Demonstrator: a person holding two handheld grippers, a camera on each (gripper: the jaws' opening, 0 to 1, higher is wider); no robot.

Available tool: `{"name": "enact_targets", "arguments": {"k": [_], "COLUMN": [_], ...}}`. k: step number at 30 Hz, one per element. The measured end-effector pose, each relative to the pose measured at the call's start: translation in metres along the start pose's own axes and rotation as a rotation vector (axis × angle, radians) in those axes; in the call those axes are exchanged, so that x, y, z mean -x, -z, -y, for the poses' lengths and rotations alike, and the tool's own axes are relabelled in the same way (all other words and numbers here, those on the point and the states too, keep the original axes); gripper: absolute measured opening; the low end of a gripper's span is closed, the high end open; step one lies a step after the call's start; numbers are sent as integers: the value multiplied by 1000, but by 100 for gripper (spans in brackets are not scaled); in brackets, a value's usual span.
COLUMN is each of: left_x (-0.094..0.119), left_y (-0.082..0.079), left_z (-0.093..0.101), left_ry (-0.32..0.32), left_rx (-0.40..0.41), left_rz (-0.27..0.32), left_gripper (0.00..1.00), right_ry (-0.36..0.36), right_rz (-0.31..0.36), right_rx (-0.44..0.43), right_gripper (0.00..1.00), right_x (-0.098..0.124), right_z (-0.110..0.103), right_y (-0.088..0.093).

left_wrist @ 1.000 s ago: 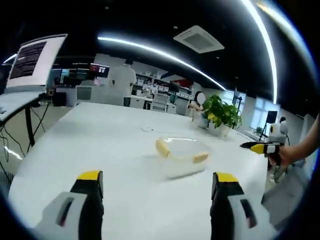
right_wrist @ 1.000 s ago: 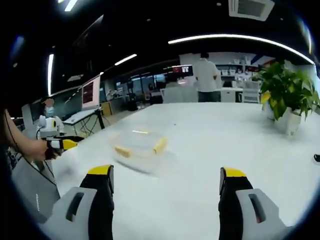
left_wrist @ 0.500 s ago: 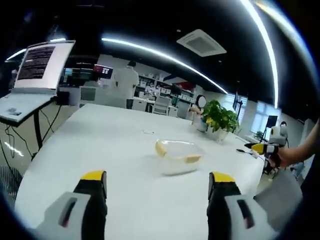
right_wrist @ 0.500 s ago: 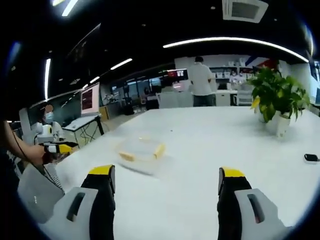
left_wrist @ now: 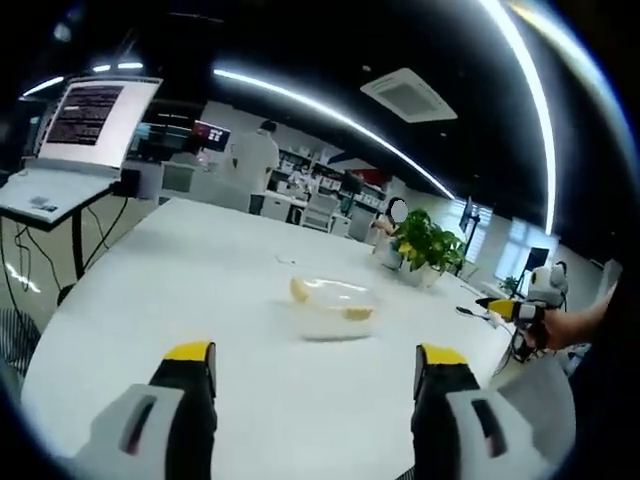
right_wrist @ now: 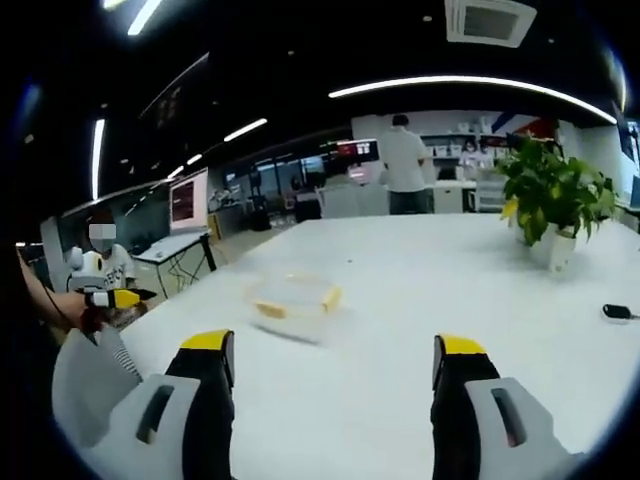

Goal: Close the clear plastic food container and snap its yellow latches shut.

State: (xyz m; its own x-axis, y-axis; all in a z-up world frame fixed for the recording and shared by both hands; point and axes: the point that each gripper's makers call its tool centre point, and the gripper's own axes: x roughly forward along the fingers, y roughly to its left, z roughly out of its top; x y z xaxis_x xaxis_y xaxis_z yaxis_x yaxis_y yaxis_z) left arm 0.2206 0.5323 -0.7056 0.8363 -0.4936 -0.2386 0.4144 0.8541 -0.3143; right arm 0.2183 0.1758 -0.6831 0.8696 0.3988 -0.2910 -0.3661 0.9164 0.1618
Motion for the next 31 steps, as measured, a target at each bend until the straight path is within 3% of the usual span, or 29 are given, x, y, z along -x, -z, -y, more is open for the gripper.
{"name": "enact_targets", "arguments": {"k": [4,7,10,16,18,23,25,27,28,31], "left_x": [6,10,12,13,15,12,13,12,10,10], "left_y": [2,-1,2,8,8,17,14,14,19,19], "left_z": [-1,0,3,12,15,21,26,27,26,24], "left_ry": [-10,-8,-1,14,16,37,46,48,40,40], "left_rx": [16,-76,-45,-84,-114,-92,-43,-81,-115,-100], "left_rz": [6,16,15,15,26,11,35,38,8,14], "left_gripper": [76,76,76,72,67,68,68,68,68,68], "right_ry": [2,-20,-22,-37,-43,-39,-42,-45,-48,-48], "right_rz": [5,12,-1,-27,-44,-47,-62,-50,-47,-58], "right_rx": [-19,-44,-42,-42,-20,-18,32,47,40,38], "right_gripper": [78,76,74,75,75,75,75,74,74,74], "right_x": [5,7,8,7,7,4,2,2,2,2], "right_z": [1,-3,-8,-22,-25,-29,-30,-33,-33,-32], "right_y": [2,3,8,22,27,29,32,30,30,33]}}
